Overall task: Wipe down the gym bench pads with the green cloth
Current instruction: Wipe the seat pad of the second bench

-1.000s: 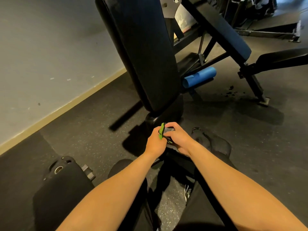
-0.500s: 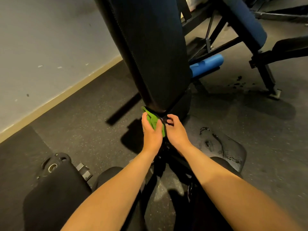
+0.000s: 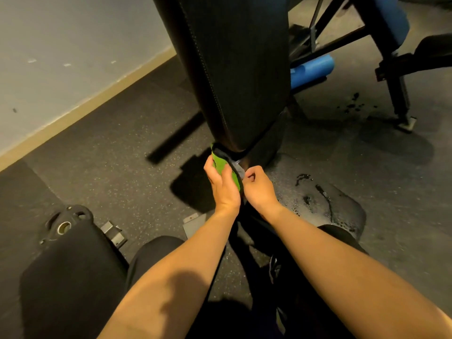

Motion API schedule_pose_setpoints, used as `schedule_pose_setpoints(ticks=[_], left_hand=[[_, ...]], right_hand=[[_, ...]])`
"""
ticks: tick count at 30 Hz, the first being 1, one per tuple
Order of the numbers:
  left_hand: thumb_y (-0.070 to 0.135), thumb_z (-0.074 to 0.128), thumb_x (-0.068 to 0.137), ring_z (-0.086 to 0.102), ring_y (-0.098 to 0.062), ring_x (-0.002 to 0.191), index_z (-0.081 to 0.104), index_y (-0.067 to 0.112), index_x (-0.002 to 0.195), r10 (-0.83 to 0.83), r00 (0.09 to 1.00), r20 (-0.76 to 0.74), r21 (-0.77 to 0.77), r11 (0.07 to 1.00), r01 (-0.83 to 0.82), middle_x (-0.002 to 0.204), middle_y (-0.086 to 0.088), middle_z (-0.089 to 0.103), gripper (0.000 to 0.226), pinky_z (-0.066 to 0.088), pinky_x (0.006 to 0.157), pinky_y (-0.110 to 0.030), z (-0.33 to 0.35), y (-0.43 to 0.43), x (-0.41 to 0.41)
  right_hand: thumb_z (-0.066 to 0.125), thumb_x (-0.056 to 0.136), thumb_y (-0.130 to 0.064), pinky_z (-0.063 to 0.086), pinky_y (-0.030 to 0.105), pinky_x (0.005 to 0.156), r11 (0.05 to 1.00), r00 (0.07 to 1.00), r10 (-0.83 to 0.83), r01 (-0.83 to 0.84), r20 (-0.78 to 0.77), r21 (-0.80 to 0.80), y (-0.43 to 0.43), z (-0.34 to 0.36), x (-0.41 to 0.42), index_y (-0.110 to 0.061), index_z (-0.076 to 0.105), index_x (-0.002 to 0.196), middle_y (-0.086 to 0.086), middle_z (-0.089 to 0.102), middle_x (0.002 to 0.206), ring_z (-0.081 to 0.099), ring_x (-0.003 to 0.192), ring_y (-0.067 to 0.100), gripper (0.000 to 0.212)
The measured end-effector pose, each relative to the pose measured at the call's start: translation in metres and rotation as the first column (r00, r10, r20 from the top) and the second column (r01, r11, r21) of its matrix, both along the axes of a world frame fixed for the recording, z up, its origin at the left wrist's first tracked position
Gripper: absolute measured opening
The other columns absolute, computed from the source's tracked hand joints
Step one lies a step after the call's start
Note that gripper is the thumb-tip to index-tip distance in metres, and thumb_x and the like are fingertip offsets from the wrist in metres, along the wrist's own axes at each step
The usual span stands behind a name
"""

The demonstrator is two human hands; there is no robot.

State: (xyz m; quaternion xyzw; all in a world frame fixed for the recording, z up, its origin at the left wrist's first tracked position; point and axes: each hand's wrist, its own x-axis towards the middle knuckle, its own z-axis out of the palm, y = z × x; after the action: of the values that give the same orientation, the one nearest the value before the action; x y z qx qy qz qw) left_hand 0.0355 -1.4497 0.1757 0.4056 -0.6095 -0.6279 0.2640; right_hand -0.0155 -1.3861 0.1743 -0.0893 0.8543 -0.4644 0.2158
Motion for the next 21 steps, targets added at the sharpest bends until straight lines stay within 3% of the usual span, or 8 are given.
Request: schedule_pose_setpoints(ticks=[4, 7, 9, 12, 15, 21], left_hand=[[0.028, 0.036, 0.106, 0.049, -0.019, 0.123, 0.028, 0.038, 0.146, 0.026, 1.000, 0.010, 0.032, 0.999, -0.027, 0.139, 0.002, 0.049, 0.042, 0.038, 0.103, -0.038, 0.000, -0.004, 0.005], [0.028, 0.033, 0.107, 0.046, -0.017, 0.120, 0.025, 0.038, 0.148, 0.009, 1.000, 0.028, 0.061, 0.998, -0.011, 0.137, 0.001, 0.046, 0.043, 0.037, 0.099, -0.036, -0.005, -0.008, 0.008], [0.021, 0.032, 0.107, 0.046, -0.015, 0.113, 0.024, 0.034, 0.150, 0.021, 0.998, 0.057, 0.130, 0.991, -0.028, 0.128, 0.002, 0.046, 0.045, 0.036, 0.092, -0.034, -0.011, -0.008, 0.012], [0.014, 0.031, 0.107, 0.045, -0.015, 0.113, 0.021, 0.026, 0.151, -0.027, 0.992, 0.124, 0.259, 0.966, -0.006, 0.132, -0.004, 0.046, 0.047, 0.036, 0.093, -0.032, -0.022, -0.003, 0.020], [0.011, 0.032, 0.106, 0.045, -0.016, 0.116, 0.020, 0.025, 0.152, -0.065, 0.986, 0.153, 0.308, 0.951, 0.015, 0.140, -0.008, 0.046, 0.050, 0.037, 0.097, -0.032, -0.024, -0.003, 0.023], [0.019, 0.034, 0.108, 0.043, -0.018, 0.135, 0.020, 0.031, 0.155, 0.001, 0.996, 0.090, 0.128, 0.992, -0.013, 0.148, -0.003, 0.042, 0.050, 0.037, 0.110, -0.035, -0.004, -0.007, 0.020]], right_hand=[[0.050, 0.099, -0.023, 0.041, 0.026, 0.070, 0.999, 0.999, -0.026, 0.027, 0.037, -0.036, 0.000, -0.007, 0.005, -0.017, 0.051, 0.116, 0.005, 0.061, 0.108, 0.056, 0.087, 0.015, 0.018], [0.049, 0.102, -0.028, 0.046, 0.030, 0.087, 0.994, 0.993, -0.073, 0.080, 0.087, -0.076, -0.004, -0.008, 0.011, -0.017, 0.040, 0.138, 0.010, 0.052, 0.131, 0.055, 0.103, 0.017, 0.039], [0.046, 0.103, -0.029, 0.040, 0.029, 0.097, 0.993, 0.990, -0.068, 0.079, 0.121, -0.087, -0.006, -0.004, 0.015, -0.017, 0.028, 0.151, 0.011, 0.043, 0.144, 0.049, 0.113, 0.017, 0.052], [0.042, 0.105, -0.033, 0.033, 0.029, 0.103, 0.996, 0.987, -0.049, 0.060, 0.150, -0.067, -0.008, -0.002, 0.018, -0.019, 0.016, 0.157, 0.012, 0.037, 0.153, 0.045, 0.133, 0.024, 0.060], [0.040, 0.105, -0.034, 0.031, 0.034, 0.110, 0.997, 0.983, -0.039, 0.050, 0.180, -0.056, -0.009, -0.002, 0.020, -0.022, 0.012, 0.159, 0.012, 0.037, 0.155, 0.040, 0.140, 0.026, 0.062], [0.039, 0.105, -0.026, 0.032, 0.029, 0.102, 0.987, 0.971, -0.096, 0.121, 0.221, -0.102, -0.011, -0.002, 0.020, -0.025, 0.015, 0.158, 0.011, 0.040, 0.153, 0.041, 0.139, 0.025, 0.058]])
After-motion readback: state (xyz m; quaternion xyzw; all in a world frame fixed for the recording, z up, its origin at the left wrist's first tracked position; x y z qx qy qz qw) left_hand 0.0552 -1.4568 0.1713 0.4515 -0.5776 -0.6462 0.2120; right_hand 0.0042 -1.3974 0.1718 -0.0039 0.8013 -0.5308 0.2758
